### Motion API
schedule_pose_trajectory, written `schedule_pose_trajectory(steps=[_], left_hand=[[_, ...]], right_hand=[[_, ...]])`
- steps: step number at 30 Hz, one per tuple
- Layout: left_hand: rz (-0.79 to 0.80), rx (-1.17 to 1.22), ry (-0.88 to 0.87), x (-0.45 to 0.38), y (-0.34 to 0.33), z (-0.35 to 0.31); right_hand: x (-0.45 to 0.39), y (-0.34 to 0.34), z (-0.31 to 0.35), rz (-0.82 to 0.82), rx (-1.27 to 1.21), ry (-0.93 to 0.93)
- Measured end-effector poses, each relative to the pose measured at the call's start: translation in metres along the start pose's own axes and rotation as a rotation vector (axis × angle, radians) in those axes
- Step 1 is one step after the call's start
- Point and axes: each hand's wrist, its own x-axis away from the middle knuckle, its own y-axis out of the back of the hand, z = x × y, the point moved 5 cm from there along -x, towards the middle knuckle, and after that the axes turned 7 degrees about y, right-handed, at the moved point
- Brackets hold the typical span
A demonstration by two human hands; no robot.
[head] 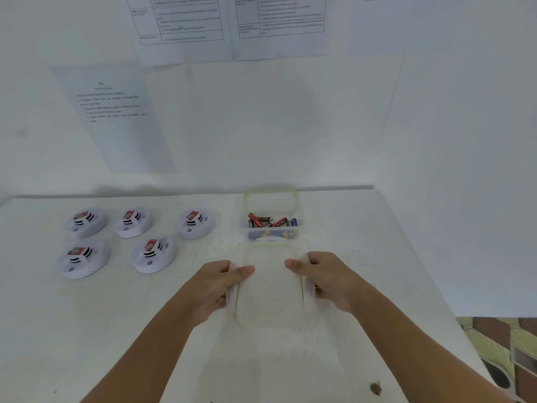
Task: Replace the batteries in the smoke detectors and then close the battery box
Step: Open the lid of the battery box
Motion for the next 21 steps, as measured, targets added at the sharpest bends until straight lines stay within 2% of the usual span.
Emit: schedule_pose_trajectory(steps=[2,4,6,8,10,13,15,17,21], left_hand=[[-0.03,-0.06,-0.008,0.002,0.004,0.0],[-0.133,-0.174,-0.029,0.004,0.011,-0.002],[-0.226,-0.278,-0.122,0.003,0.016,-0.012],[-0.251,-0.335,-0.209,0.001,0.017,-0.029],[-0.22,-0.411,-0.214,-0.007,0.016,-0.046],[-0.127,-0.531,-0.091,-0.02,0.016,-0.06],[-0.014,-0.517,-0.005,-0.024,0.014,-0.056],[0.051,-0.424,0.006,-0.027,0.015,-0.049],[-0.088,-0.334,-0.136,-0.021,0.024,-0.038]], right_hand=[[0.003,-0.001,-0.001,0.008,0.007,-0.005],[0.006,0.0,0.001,-0.054,0.016,0.025],[0.005,0.001,0.006,-0.098,0.029,0.073],[0.004,0.0,0.013,-0.08,0.062,0.104],[0.0,-0.003,0.02,-0.038,0.134,0.116],[-0.009,-0.011,0.032,0.025,0.23,0.128],[-0.016,-0.014,0.04,0.037,0.284,0.16],[-0.02,-0.014,0.047,0.002,0.341,0.198],[-0.016,-0.002,0.051,-0.132,0.4,0.274]])
